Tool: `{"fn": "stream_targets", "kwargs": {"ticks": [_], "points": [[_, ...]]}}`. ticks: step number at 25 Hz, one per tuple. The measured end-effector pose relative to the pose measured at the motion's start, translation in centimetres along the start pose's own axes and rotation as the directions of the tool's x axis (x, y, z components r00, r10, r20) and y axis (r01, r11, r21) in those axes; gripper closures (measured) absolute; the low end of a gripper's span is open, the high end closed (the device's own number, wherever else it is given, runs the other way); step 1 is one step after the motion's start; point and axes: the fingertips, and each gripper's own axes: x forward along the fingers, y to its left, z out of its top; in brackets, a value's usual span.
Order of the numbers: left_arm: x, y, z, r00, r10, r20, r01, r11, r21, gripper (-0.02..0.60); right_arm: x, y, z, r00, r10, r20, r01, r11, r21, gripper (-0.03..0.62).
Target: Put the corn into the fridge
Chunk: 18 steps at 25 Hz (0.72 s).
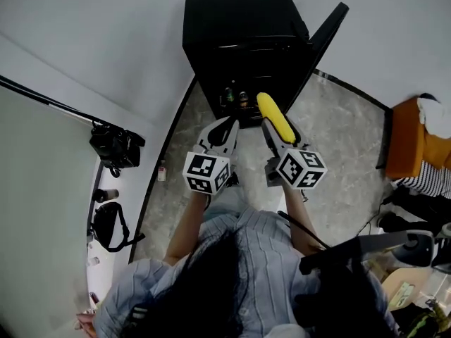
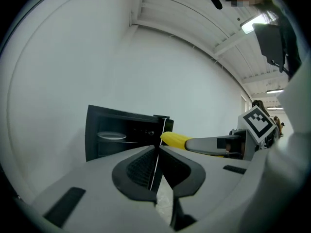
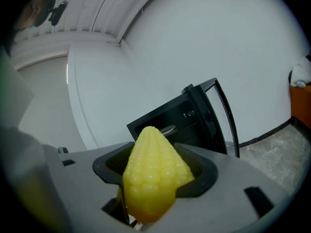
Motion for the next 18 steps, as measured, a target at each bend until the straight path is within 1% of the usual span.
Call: {"fn": "stream_targets", "kwargs": {"ticks": [4,7,11,18], "points": [[1.8,3.1,0.6,0.999,-0.034,-0.01,0.034,0.999,-0.014,0.548,3.4,0.4,0.3,1.0,-0.029,-0.006,0.03,0.999,0.033,0.329],[2.7,4.4,1.0,0.997,-0.072,-0.014,0.071,0.997,-0.017,0.548,5.2,0.5,0.6,0.998,-0.057,0.0,0.057,0.998,0.027,0.329],[3.5,5.7,1.3,0.994,-0.112,-0.012,0.112,0.993,-0.023,0.548,6.9,0.3,0.9,0.996,-0.092,0.016,0.092,0.996,0.006,0.329],[4.7,6.1,0.0,0.988,-0.145,-0.044,0.143,0.988,-0.051,0.548,8.6,-1.1,1.4,0.991,-0.135,0.023,0.135,0.991,-0.02,0.329]]}}
